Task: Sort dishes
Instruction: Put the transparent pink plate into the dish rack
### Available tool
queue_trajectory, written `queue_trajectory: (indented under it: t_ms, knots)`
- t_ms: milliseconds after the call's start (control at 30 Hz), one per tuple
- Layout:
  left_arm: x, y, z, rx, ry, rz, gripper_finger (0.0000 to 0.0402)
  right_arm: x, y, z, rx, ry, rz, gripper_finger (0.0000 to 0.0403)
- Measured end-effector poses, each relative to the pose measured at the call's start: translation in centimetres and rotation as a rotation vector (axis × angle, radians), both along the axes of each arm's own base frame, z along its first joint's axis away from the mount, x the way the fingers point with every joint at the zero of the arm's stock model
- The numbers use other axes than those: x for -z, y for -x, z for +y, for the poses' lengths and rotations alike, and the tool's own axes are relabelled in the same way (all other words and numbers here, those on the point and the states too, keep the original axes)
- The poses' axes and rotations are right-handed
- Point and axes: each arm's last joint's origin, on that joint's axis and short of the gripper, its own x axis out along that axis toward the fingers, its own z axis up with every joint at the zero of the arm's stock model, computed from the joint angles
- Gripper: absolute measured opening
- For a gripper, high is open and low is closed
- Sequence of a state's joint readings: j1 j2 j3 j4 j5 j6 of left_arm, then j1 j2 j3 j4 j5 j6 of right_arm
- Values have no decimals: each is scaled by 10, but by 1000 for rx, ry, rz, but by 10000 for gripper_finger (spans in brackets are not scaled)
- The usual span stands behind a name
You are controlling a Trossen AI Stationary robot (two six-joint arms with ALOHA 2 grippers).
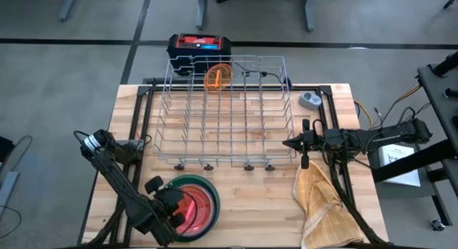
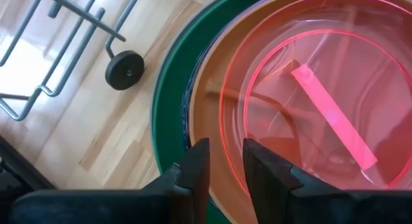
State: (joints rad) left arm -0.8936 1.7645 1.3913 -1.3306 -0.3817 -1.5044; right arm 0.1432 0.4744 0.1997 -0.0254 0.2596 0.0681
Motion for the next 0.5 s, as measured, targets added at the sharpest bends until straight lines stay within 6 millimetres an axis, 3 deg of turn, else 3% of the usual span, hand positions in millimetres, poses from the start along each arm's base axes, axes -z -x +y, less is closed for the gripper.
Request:
queue_trajectory:
  t_ms: [500]
  knots:
    - [5,-1,-2,-2,27,-14,123,0,0,0,0,1,0,3]
